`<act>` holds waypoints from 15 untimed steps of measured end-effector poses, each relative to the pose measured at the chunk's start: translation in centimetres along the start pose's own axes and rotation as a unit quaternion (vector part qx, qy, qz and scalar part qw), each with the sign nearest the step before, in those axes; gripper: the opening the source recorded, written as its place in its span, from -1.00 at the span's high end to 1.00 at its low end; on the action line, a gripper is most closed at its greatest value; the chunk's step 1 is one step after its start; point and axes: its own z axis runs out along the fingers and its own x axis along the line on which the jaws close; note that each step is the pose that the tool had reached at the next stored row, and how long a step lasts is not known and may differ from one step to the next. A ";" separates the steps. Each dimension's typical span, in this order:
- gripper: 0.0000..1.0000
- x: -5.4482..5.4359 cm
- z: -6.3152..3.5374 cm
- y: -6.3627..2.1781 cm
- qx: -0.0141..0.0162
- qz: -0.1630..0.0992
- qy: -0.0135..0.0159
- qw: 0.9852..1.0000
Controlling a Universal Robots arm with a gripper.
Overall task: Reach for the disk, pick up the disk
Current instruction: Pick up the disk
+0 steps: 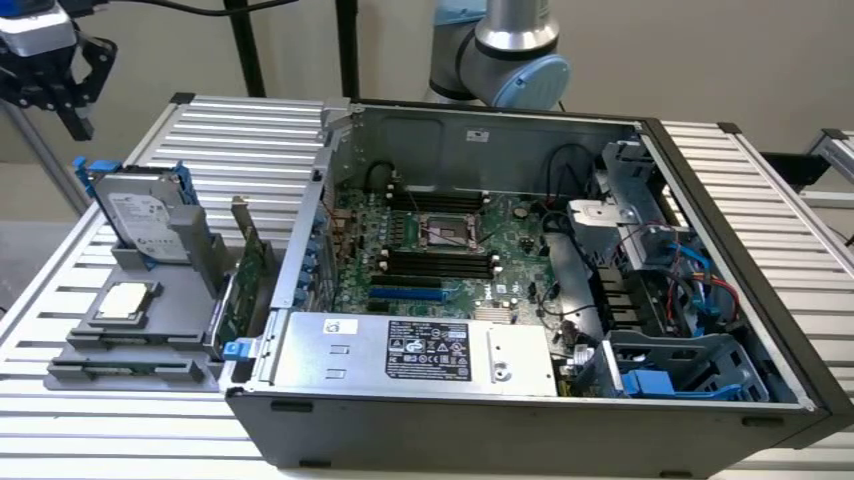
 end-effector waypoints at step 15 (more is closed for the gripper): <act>0.79 0.0 0.00 0.00 -0.001 -0.135 0.005 0.991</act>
